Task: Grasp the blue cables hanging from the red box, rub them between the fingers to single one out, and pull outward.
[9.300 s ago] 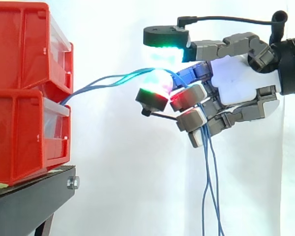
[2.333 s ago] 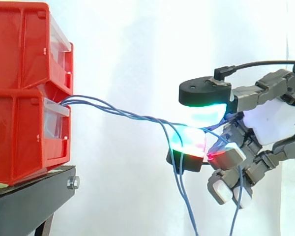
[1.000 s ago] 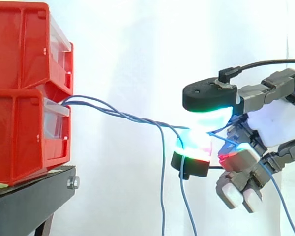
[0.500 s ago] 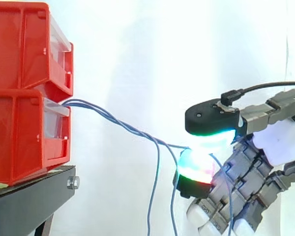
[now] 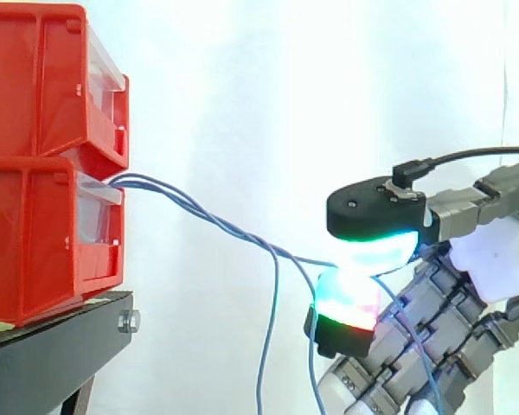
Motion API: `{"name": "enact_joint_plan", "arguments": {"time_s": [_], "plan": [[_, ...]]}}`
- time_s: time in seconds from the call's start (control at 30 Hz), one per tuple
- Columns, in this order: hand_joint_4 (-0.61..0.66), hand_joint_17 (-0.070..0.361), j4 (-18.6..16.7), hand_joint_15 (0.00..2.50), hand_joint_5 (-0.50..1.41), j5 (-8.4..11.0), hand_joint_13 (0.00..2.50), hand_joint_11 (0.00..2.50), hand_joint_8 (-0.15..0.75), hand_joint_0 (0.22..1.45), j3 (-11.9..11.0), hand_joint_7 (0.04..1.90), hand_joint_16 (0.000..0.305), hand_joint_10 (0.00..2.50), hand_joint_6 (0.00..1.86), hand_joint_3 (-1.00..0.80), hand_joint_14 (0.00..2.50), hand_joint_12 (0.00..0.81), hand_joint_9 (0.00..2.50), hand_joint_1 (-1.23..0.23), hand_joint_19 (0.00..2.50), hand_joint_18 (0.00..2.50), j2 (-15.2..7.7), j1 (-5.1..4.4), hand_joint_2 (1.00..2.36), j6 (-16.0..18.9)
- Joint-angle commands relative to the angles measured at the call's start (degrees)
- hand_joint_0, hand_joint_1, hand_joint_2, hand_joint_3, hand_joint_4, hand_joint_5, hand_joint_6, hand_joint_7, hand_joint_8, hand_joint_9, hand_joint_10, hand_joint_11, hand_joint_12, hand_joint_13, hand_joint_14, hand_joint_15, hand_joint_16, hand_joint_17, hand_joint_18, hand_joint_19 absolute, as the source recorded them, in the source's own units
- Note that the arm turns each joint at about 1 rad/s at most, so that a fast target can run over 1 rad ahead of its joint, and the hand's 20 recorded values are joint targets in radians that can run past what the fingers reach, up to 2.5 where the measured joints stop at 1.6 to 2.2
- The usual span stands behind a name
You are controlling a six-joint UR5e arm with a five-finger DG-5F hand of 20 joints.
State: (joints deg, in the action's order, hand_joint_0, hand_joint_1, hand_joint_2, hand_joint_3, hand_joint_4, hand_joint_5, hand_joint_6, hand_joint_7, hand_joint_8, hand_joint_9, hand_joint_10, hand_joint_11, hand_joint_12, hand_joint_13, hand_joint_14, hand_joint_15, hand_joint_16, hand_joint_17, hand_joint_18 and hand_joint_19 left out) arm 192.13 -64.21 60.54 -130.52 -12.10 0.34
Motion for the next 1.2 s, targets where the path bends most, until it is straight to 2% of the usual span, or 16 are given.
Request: {"name": "enact_joint_plan", "arguments": {"time_s": [0.0, 0.1, 0.23, 0.27, 0.43, 0.5, 0.6, 0.63, 0.73, 0.77, 0.8, 0.87, 1.17], "plan": [[-0.1, 0.125, -0.3, 0.07, -0.11, -0.22, 0.57, 0.0, 0.304, 0.61, 1.8, 1.15, 0.055, 0.0, 0.9, -0.06, 0.0, 0.409, 0.53, -0.79, 0.23, 0.66, 0.0, -0.29, 1.0, 2.5], [-0.12, 0.128, -1.9, 0.04, -0.11, -0.39, 0.53, 0.0, 0.287, 0.61, 3.5, 1.15, 0.057, 0.0, 0.89, -0.06, 0.0, 0.41, 0.44, -0.8, 0.18, 0.63, 0.0, -0.65, 1.0, 4.8], [-0.13, 0.132, -6.8, 0.02, -0.11, -0.48, 0.48, 0.0, 0.271, 0.61, 6.3, 1.15, 0.059, 0.0, 0.89, -0.06, 0.0, 0.414, 0.34, -0.8, 0.12, 0.6, 0.0, -0.82, 1.0, 7.8], [-0.14, 0.132, -9.3, 0.02, -0.11, -0.48, 0.48, 0.0, 0.271, 0.61, 7.3, 1.15, 0.059, 0.0, 0.89, -0.06, 0.0, 0.415, 0.34, -0.8, 0.11, 0.6, 0.0, -0.82, 1.0, 9.2], [-0.14, 0.131, -17.0, 0.04, -0.11, -1.62, 0.46, 0.0, 0.267, 0.61, 9.4, 1.14, 0.058, 0.0, 0.89, -0.06, 0.0, 0.413, 0.33, -0.81, 0.15, 0.56, 0.1, -1.0, 1.01, 12.6], [-0.13, 0.129, -17.9, 0.05, -0.11, -2.41, 0.46, 0.0, 0.265, 0.61, 9.4, 1.15, 0.058, 0.0, 0.89, -0.07, 0.0, 0.409, 0.33, -0.81, 0.16, 0.55, 0.1, -1.09, 1.01, 13.9], [-0.13, 0.126, -17.4, 0.06, -0.11, -3.21, 0.46, 0.0, 0.259, 0.61, 9.4, 1.15, 0.056, 0.0, 0.89, -0.07, 0.0, 0.4, 0.33, -0.81, 0.19, 0.54, 0.1, -1.09, 1.01, 15.2], [-0.13, 0.125, -16.9, 0.07, -0.11, -3.47, 0.46, 0.0, 0.258, 0.61, 9.4, 1.15, 0.056, 0.0, 0.89, -0.07, 0.0, 0.398, 0.33, -0.81, 0.19, 0.54, 0.8, -1.09, 1.01, 16.0], [-0.13, 0.123, -13.9, 0.09, -0.11, -4.17, 0.46, 0.0, 0.257, 0.61, 9.4, 1.14, 0.055, 0.0, 0.89, -0.07, 0.0, 0.392, 0.34, -0.81, 0.21, 0.53, 1.8, -0.82, 1.01, 16.7], [-0.13, 0.123, -13.1, 0.09, -0.11, -4.26, 0.47, 0.0, 0.258, 0.61, 9.4, 1.14, 0.055, 0.0, 0.89, -0.06, 0.0, 0.392, 0.35, -0.81, 0.21, 0.53, 2.0, -0.82, 1.01, 16.8], [-0.14, 0.123, -10.8, 0.09, -0.11, -4.35, 0.47, 0.0, 0.258, 0.61, 9.4, 1.14, 0.054, 0.0, 0.89, -0.06, 0.0, 0.389, 0.35, -0.81, 0.22, 0.53, 2.6, -0.56, 1.01, 16.8], [-0.13, 0.121, -9.2, 0.1, -0.11, -4.35, 0.47, 0.0, 0.256, 0.61, 9.4, 1.15, 0.054, 0.0, 0.89, -0.07, 0.01, 0.386, 0.35, -0.81, 0.24, 0.53, 3.3, -0.38, 1.01, 16.8], [-0.12, 0.118, -4.9, 0.13, -0.12, -4.35, 0.5, 0.0, 0.262, 0.61, 9.4, 1.13, 0.053, 0.0, 0.89, -0.07, 0.0, 0.378, 0.39, -0.8, 0.27, 0.55, 4.9, 0.67, 1.01, 17.0]]}}
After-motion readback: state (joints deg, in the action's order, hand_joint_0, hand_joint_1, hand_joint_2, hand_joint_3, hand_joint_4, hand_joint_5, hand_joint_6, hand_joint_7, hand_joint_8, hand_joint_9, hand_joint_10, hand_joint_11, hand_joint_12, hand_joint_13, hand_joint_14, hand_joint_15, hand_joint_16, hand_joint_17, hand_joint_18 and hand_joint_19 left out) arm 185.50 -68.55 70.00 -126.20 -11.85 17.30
